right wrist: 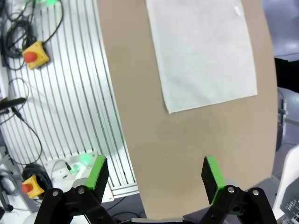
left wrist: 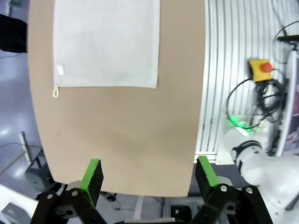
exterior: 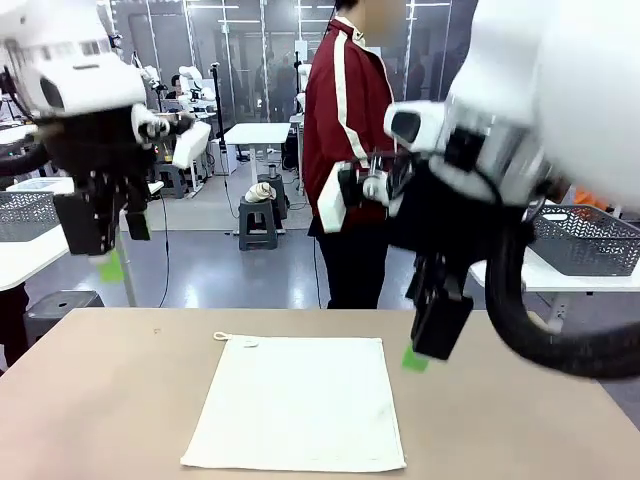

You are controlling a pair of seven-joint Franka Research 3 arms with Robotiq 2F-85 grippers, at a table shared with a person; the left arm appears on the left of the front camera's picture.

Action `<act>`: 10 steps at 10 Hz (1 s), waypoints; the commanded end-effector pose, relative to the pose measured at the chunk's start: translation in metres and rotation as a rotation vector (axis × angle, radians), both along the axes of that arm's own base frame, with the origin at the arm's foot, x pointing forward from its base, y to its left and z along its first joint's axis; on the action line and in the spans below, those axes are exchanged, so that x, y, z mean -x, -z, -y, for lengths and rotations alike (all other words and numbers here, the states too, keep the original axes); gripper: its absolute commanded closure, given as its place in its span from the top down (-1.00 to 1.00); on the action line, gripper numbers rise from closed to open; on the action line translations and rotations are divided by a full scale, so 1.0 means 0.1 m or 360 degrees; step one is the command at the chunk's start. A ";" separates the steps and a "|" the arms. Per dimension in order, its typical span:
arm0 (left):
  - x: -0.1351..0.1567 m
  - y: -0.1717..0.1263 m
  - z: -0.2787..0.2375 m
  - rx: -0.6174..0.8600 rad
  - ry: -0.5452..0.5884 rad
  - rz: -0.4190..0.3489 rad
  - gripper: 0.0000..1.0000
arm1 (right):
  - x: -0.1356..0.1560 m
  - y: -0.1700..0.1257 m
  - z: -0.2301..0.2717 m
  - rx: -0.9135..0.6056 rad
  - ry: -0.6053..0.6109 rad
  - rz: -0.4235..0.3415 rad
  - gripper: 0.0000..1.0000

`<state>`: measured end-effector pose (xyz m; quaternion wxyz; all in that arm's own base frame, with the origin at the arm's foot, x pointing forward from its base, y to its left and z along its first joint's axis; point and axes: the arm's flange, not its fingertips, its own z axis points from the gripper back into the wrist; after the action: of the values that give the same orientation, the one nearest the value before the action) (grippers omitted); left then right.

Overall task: Fold the towels and place them in the basket.
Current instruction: When a person lays out a Towel with hook on the table, fold it in half twice.

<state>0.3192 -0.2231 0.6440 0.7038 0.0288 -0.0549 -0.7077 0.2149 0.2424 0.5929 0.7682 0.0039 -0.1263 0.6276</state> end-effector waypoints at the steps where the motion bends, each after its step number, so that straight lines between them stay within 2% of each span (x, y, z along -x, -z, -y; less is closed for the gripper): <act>1: 0.08 0.21 -0.10 -0.0033 0.0026 0.0210 1.00 | -0.05 0.08 0.10 -0.0015 -0.0122 -0.0018 1.00; 2: 0.09 0.27 -0.13 -0.0022 0.0024 0.0247 1.00 | -0.07 0.06 0.10 -0.0034 -0.0154 -0.0012 1.00; 3: 0.05 0.25 -0.17 -0.0074 -0.0002 0.0212 1.00 | -0.02 0.10 0.02 0.0019 -0.0042 -0.0019 1.00; 4: 0.05 0.18 -0.05 -0.0036 0.0011 0.0135 1.00 | -0.02 0.10 0.02 0.0019 -0.0042 -0.0019 1.00; 8: 0.05 0.18 -0.05 -0.0036 0.0011 0.0135 1.00 | -0.02 0.10 0.02 0.0019 -0.0042 -0.0019 1.00; 9: 0.05 0.23 -0.07 -0.0043 0.0023 0.0161 1.00 | -0.03 0.11 0.05 0.0017 -0.0077 -0.0020 1.00; 10: 0.21 0.42 0.00 0.0002 0.0025 0.0183 1.00 | -0.06 0.26 0.06 -0.0006 -0.0131 -0.0022 1.00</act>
<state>0.3104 -0.2184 0.6165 0.6925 0.0723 -0.0808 -0.7132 0.2189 0.2372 0.5790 0.7526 0.0072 -0.1162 0.6481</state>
